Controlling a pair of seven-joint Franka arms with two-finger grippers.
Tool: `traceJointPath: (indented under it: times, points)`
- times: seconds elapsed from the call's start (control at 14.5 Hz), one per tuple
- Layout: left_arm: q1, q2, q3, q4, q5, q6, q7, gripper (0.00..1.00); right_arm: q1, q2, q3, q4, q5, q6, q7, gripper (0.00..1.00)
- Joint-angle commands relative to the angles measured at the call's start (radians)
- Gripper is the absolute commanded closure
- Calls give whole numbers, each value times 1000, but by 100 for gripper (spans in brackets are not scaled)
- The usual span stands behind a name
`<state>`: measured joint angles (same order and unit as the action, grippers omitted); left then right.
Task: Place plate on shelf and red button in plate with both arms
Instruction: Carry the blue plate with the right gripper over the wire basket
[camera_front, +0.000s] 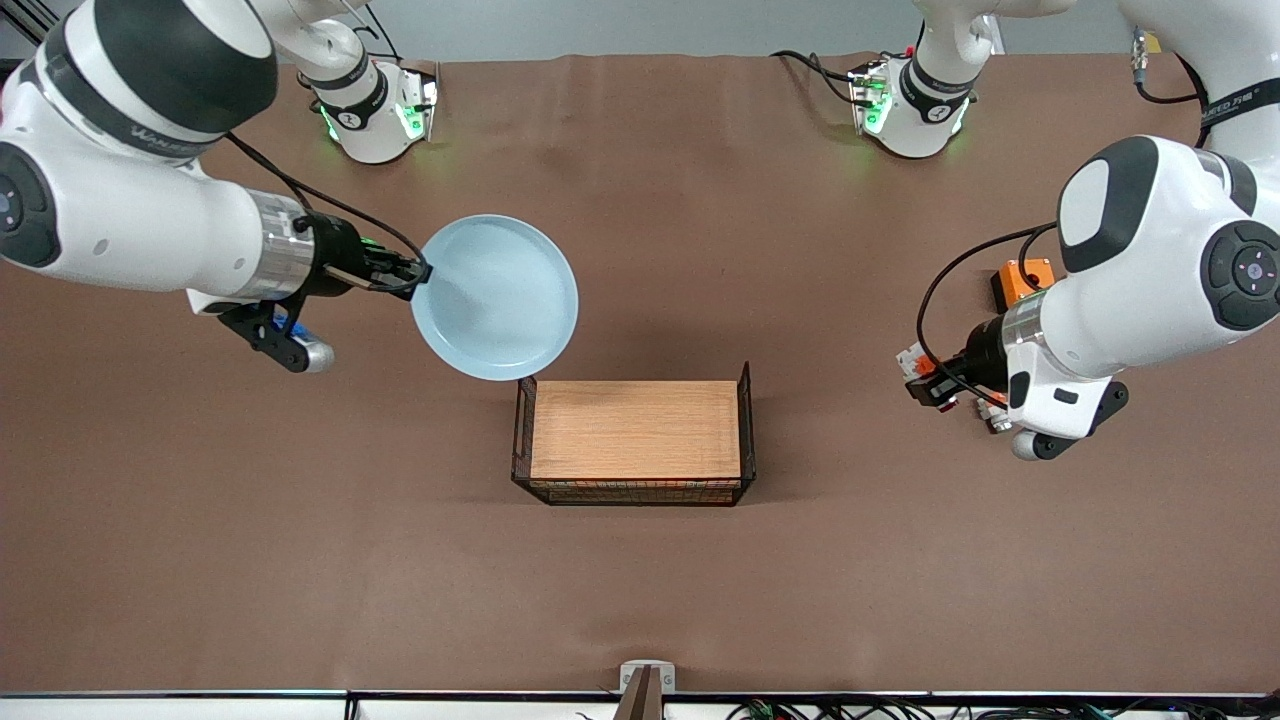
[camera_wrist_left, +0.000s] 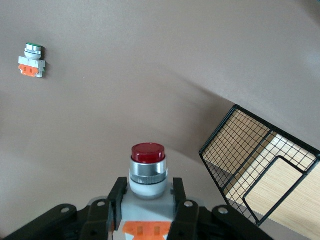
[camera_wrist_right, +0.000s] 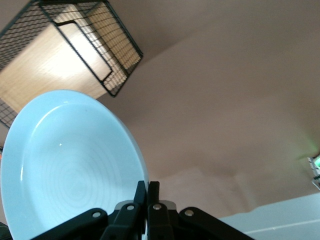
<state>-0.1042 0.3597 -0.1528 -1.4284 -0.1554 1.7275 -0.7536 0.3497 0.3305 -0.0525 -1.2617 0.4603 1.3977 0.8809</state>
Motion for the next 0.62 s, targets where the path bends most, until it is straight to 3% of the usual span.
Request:
traceJointPath:
  times: [0.0,0.28,0.55]
  points:
    - [1,1,1,16,-21,-20,-15,63,84,-28,-16,-129,15,166,44,100]
    - [1,1,1,16,-19,-20,-15,63,162,-37,-18,-252,15,383,58,100]
    - [0,5,1,16,-19,-20,-15,63,209,-42,-35,-318,15,492,56,100]
